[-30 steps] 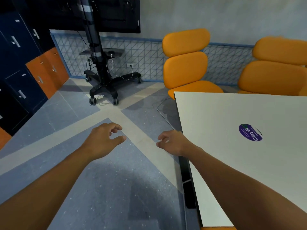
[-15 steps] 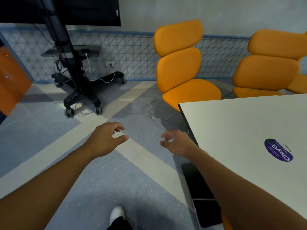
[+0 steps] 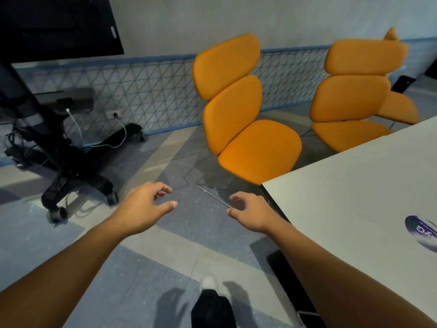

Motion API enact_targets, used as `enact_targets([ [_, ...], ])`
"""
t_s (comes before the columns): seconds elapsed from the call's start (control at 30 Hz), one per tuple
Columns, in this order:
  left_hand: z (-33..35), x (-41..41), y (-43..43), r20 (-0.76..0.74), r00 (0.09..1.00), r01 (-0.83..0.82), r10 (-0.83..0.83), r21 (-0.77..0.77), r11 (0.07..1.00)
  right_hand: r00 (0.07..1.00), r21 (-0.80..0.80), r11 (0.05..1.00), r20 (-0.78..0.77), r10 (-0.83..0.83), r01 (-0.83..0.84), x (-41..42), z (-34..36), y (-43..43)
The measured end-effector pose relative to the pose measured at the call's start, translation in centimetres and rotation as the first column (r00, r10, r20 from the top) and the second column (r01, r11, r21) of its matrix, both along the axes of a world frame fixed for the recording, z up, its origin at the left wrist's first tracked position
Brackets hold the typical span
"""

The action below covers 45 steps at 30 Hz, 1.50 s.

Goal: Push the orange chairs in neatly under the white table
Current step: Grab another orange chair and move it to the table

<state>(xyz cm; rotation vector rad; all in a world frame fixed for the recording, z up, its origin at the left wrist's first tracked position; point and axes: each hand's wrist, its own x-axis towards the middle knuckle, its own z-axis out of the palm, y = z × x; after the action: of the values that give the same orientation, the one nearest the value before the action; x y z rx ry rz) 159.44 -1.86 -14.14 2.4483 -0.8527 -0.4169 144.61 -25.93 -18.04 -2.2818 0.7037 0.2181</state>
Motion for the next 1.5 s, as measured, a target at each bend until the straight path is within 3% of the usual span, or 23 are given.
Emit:
enact_targets([
  [0.63,1.8,33.0,-23.8,-0.024,0.994,0.103,-0.103,0.031,0.994,0.985,0.02,0.985,0.006,-0.172,0.172,29.8,1.1,-21.4],
  [1.03,-0.2,51.2,-32.5,-0.042,0.98,0.197,-0.193,0.116,0.974,0.947,-0.001,0.951,0.094,-0.308,0.309,44.3,3.0,-28.1],
  [1.27,-0.5,63.3,-36.2,-0.043,0.963,0.269,-0.266,0.076,0.96,0.859,-0.008,0.873,0.182,-0.478,0.487,55.1,5.5,-30.6],
  [1.5,1.5,73.0,-44.8,-0.017,0.904,0.427,-0.427,0.04,0.903,0.681,0.113,0.727,0.279,-0.677,0.677,63.8,8.4,-34.6],
])
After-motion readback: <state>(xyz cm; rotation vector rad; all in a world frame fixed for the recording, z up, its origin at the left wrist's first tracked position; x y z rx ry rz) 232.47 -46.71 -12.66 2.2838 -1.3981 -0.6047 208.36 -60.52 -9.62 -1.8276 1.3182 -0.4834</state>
